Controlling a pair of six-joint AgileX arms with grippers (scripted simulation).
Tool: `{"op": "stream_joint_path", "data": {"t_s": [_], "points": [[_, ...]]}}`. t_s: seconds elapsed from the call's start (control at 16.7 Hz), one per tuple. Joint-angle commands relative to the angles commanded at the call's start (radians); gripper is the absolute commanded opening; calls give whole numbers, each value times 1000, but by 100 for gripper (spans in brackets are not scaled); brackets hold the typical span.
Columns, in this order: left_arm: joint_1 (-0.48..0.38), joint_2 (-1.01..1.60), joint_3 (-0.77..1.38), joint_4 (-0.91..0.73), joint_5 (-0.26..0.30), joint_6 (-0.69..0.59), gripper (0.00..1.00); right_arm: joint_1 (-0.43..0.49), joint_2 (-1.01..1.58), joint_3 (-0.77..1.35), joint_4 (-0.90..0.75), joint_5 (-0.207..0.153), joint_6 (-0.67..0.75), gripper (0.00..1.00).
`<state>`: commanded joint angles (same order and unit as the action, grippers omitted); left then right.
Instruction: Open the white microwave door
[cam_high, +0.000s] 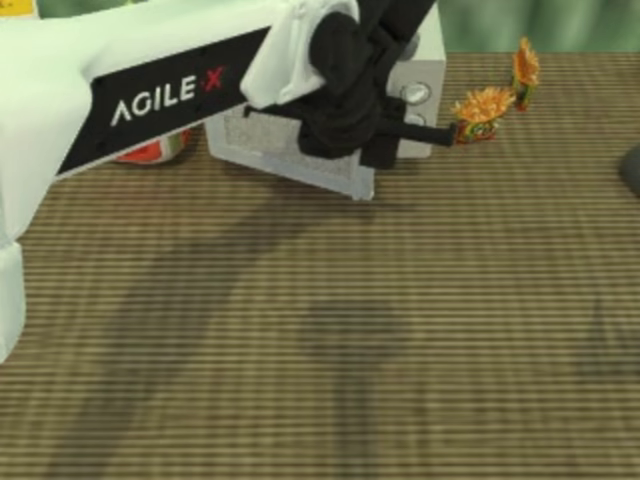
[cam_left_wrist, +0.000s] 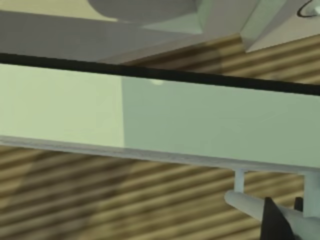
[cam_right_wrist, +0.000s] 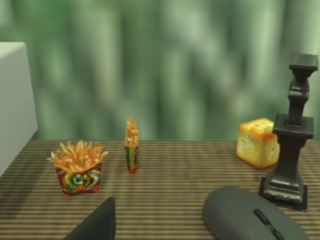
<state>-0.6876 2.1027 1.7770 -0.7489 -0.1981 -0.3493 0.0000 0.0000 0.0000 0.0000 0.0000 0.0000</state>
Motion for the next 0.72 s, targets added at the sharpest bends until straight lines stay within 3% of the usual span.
{"op": "stream_joint_path", "data": {"t_s": [0.42, 0.72], "points": [[-8, 0, -4, 2, 9, -3, 0, 0, 0, 0, 0, 0, 0, 100], [9, -53, -80, 40, 34, 62, 0, 0, 0, 0, 0, 0, 0, 100]]}}
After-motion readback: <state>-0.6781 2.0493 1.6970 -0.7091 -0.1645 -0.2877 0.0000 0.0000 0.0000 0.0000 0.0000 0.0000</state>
